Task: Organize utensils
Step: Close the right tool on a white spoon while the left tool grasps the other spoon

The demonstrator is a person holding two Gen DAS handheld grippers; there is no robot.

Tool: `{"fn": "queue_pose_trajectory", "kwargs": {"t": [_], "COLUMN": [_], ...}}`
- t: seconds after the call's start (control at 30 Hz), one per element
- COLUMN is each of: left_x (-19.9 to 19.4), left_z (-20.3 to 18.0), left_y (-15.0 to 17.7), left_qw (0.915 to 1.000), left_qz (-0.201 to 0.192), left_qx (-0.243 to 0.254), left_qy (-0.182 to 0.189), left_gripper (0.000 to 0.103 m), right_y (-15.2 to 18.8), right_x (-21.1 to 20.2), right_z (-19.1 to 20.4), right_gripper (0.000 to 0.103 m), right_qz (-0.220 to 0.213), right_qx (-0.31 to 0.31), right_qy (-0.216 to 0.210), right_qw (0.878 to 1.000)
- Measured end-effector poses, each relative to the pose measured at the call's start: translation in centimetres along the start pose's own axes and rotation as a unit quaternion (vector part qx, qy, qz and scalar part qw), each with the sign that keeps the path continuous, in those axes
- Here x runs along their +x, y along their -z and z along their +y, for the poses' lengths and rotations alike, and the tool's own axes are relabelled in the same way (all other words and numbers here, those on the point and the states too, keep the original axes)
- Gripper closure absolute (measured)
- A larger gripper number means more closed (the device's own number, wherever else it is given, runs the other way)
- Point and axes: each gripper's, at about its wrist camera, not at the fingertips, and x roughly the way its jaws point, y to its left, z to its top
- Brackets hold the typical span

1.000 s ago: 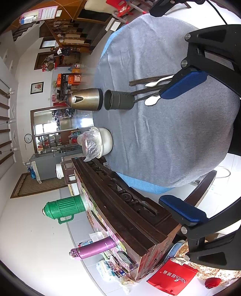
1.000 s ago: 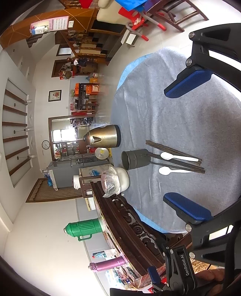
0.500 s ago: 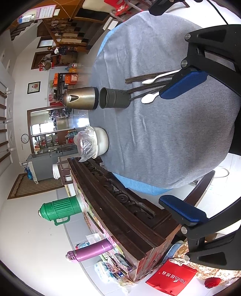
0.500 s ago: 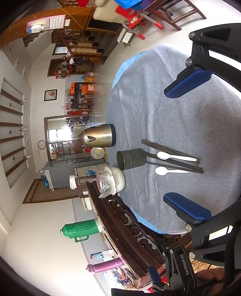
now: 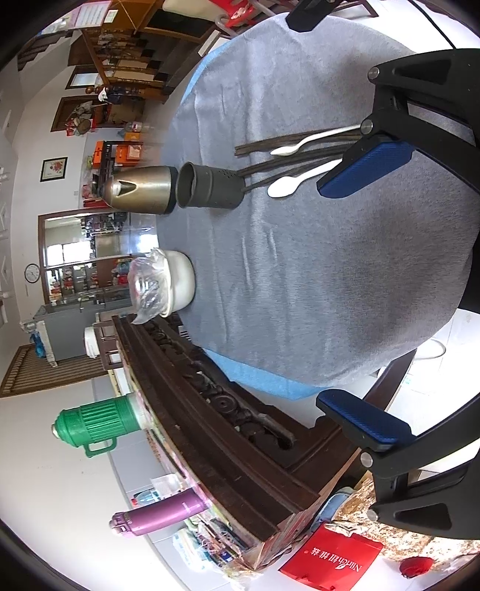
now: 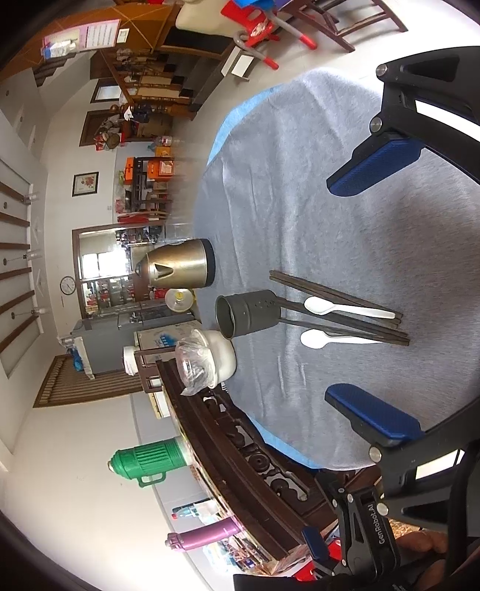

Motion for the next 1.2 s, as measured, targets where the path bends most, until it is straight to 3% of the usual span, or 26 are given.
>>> {"fn": "queue_pose_trajectory", "kwargs": {"t": [0.2,0.47,0.73,0.83,0.97,1.2], "left_x": [3.9,9.8,14.8,15.9,16.7,18.1], "left_z": [1.0,1.6,0.1,-0.2,-0.1,-1.9], "left_y": [-0.4,-1.4,-2.1,-2.4,-2.7,-4.1], "left_qw": [0.9988,0.9908,0.9741,0.9714,0.9659,0.9559], "left_qz": [0.042,0.100,0.163,0.171,0.177,0.189], "left_qx": [-0.011,-0.026,-0.041,-0.041,-0.051,-0.034], "left_qy": [0.024,0.088,0.151,0.159,0.182,0.222], "left_gripper": [0.000,0.003,0.048,0.057,0.065,0.065], "right_y": [-0.8,-1.5,-0.9,-0.6,-0.3,-0.3], "right_x": [3.3,12.5,19.8,21.7,23.5,24.1], "right_z": [0.0,0.4,0.7,0.5,0.4,0.3], "right_gripper": [0.011,0.060,0.065,0.069,0.077,0.096], "right_qz": [0.020,0.121,0.187,0.206,0.233,0.246], "right_qx": [-0.009,-0.011,-0.003,0.007,0.014,0.010], "right_qy": [-0.031,-0.123,-0.143,-0.149,-0.130,-0.126], "right_qw": [0.999,0.985,0.972,0.967,0.964,0.961]}}
